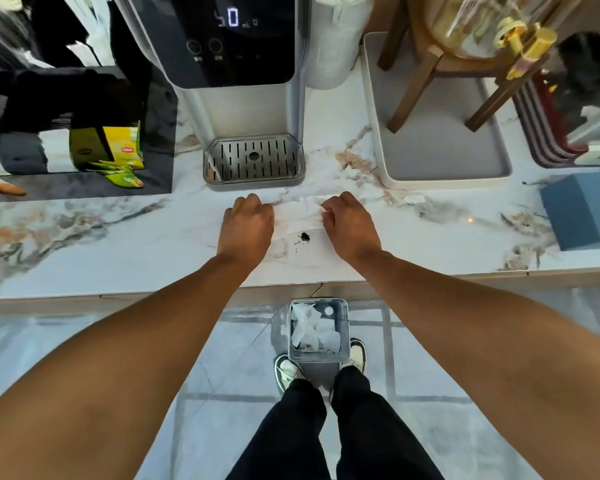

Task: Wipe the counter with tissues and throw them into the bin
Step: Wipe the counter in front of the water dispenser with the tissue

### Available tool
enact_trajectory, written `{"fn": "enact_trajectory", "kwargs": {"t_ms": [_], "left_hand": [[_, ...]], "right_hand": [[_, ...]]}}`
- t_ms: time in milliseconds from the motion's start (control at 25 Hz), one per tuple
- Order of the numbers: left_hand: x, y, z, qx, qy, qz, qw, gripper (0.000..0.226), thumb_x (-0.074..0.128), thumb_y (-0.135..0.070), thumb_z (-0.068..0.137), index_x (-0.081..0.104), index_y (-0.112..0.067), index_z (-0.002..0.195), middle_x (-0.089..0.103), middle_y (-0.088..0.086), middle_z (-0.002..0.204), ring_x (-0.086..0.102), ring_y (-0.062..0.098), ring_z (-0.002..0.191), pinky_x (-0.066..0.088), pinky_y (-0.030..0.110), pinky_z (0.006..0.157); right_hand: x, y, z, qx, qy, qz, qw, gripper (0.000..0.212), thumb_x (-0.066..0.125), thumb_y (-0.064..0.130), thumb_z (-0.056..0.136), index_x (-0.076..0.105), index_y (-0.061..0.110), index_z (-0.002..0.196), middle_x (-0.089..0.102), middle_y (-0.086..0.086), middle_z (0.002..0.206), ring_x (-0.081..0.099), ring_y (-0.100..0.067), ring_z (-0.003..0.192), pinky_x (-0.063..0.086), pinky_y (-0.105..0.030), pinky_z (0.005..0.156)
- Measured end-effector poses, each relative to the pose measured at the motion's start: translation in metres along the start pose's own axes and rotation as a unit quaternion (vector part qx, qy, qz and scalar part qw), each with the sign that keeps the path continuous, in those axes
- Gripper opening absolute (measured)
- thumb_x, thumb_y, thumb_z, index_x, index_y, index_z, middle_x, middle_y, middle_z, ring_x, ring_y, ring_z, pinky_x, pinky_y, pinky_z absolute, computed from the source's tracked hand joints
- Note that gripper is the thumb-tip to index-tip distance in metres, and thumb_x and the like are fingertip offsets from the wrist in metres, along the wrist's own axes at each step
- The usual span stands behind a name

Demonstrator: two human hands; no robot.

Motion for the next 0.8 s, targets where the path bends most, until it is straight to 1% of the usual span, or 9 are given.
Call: {"fn": "enact_trajectory", "kwargs": {"t_ms": [120, 240, 400, 520, 640, 800], "left_hand": [[-0.001, 0.003, 0.000, 0.003, -0.006, -0.035, 0.999, 0.023, 0.054, -0.016, 0.097, 0.067, -0.007, 0.113, 0.056, 0.015, 0.115, 0.052, 0.035, 0.110, 0.043, 0.046, 0.093], [-0.006, 0.005, -0.003, 0.013, -0.022, -0.059, 0.998, 0.030, 0.057, -0.021, 0.097, 0.063, -0.007, 0.122, 0.055, 0.014, 0.121, 0.051, 0.036, 0.114, 0.040, 0.046, 0.098], [-0.015, 0.011, -0.005, 0.020, -0.061, -0.061, 0.996, 0.032, 0.054, -0.025, 0.100, 0.062, -0.006, 0.124, 0.057, 0.017, 0.122, 0.053, 0.038, 0.113, 0.042, 0.048, 0.099], [-0.019, 0.024, -0.010, -0.001, -0.084, -0.062, 0.995, 0.034, 0.049, -0.024, 0.102, 0.060, -0.005, 0.127, 0.057, 0.019, 0.126, 0.052, 0.039, 0.117, 0.041, 0.048, 0.103], [-0.012, 0.042, -0.018, -0.019, -0.079, -0.057, 0.995, 0.038, 0.045, -0.023, 0.102, 0.055, -0.004, 0.135, 0.054, 0.020, 0.137, 0.048, 0.040, 0.127, 0.035, 0.048, 0.113], [0.008, 0.058, -0.027, -0.024, -0.050, -0.048, 0.997, 0.046, 0.038, -0.025, 0.104, 0.042, -0.006, 0.146, 0.036, 0.019, 0.156, 0.029, 0.035, 0.147, 0.021, 0.049, 0.123]], "right_hand": [[-0.001, -0.001, -0.001, 0.004, 0.004, 0.020, 1.000, 0.023, 0.052, 0.010, 0.095, 0.063, 0.006, 0.114, 0.057, -0.014, 0.113, 0.060, -0.032, 0.095, 0.047, -0.032, 0.081], [-0.006, -0.001, -0.001, 0.012, -0.002, 0.030, 0.999, 0.027, 0.054, 0.012, 0.093, 0.059, 0.008, 0.119, 0.055, -0.012, 0.117, 0.060, -0.030, 0.098, 0.052, -0.038, 0.083], [-0.014, 0.006, 0.001, -0.004, -0.031, 0.000, 1.000, 0.032, 0.056, 0.017, 0.091, 0.058, 0.011, 0.122, 0.057, -0.012, 0.115, 0.057, -0.031, 0.103, 0.049, -0.041, 0.091], [-0.014, 0.013, 0.005, -0.028, -0.032, -0.020, 0.999, 0.027, 0.057, 0.018, 0.091, 0.063, 0.013, 0.116, 0.059, -0.011, 0.109, 0.055, -0.031, 0.103, 0.046, -0.040, 0.093], [-0.005, 0.025, 0.009, -0.071, -0.003, -0.011, 0.997, 0.022, 0.060, 0.021, 0.090, 0.067, 0.016, 0.111, 0.057, -0.008, 0.104, 0.053, -0.030, 0.101, 0.046, -0.040, 0.093], [0.014, 0.038, 0.011, -0.129, 0.056, 0.008, 0.990, 0.027, 0.067, 0.029, 0.087, 0.069, 0.021, 0.112, 0.055, -0.005, 0.103, 0.051, -0.027, 0.100, 0.045, -0.044, 0.094]]}}
Point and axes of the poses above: each hand's wrist, its own z-axis towards the middle knuckle, its own x-axis out of the palm, y = z × x, the point moved 9 cm from there along z, towards the middle knuckle
